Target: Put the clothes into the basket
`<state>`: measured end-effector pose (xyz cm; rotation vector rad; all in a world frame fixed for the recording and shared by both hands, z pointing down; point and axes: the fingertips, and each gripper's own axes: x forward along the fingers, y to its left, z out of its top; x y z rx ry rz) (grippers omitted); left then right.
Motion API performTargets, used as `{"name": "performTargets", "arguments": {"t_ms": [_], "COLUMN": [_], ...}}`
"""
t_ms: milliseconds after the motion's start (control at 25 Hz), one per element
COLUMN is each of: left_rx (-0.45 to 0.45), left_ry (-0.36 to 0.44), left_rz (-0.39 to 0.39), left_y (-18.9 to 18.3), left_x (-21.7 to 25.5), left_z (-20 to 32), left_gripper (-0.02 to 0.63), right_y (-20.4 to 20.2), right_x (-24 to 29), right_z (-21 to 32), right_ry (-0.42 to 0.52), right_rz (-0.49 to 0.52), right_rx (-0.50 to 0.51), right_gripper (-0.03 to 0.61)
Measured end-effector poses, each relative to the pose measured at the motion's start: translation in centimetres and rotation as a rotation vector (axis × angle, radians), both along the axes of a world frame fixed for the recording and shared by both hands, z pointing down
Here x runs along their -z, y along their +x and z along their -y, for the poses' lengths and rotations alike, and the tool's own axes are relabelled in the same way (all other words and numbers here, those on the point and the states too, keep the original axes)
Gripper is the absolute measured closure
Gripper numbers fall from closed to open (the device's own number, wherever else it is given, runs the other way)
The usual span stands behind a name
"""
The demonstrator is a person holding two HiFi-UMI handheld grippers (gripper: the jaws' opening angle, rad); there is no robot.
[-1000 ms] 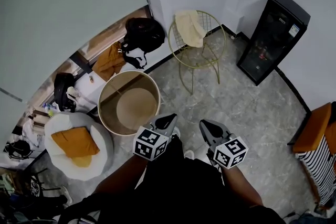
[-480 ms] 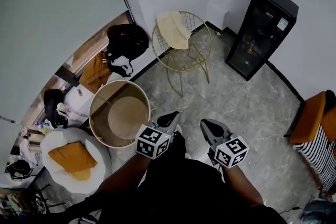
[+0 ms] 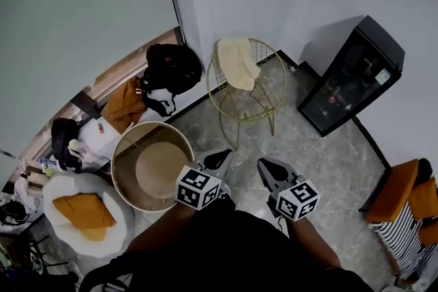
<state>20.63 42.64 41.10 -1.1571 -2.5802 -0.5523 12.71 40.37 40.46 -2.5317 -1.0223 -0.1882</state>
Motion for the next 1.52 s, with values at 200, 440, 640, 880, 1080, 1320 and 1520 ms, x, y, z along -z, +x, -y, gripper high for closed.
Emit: {"name": "performTargets", "arguments": {"t_ms": [200, 440, 640, 880, 1080, 1320, 1520], "left_rx": [-0.004, -0.039, -0.070, -0.021, 0.039, 0.114, 0.161], "left_ry": [0.007, 0.028, 0.051, 0.058, 0.060, 0.043, 0.048], "left_rz": [0.004, -0.020, -0.030, -0.018, -0.031, -0.059, -0.034], "left_y": [1.6, 2.1, 2.0, 3.5, 4.8, 5.8, 4.4], "left_x": [-0.1, -2.2, -2.9, -3.1, -3.1, -1.7, -1.0], "left_z": [-5.4, -9.3, -10.0, -13.3, -16.0, -20.7, -25.6], "left_gripper": [0.611, 0.611, 0.611, 0.611, 0.611, 0.611, 0.611], "right_y": [1.8, 3.4, 4.0, 4.6, 5.6, 5.8, 4.5], "right_x": [0.6, -1.1, -2.0, -2.3, -2.4, -1.0, -0.3], "right_z": [-5.5, -9.3, -10.4, -13.8, -17.3, -23.2, -28.2], "right_ry": [-0.003, 0.023, 0.061, 0.070, 0.064, 0.032, 0.028], "right_rz": [0.010, 0.007, 0.028, 0.037, 0.025, -0.007, -0.019], "right_rx": [0.009, 0.003, 0.020, 0.042, 0.093, 0.144, 0.176], "right_gripper": [0.565, 0.565, 0.565, 0.565, 0.565, 0.565, 0.565]}}
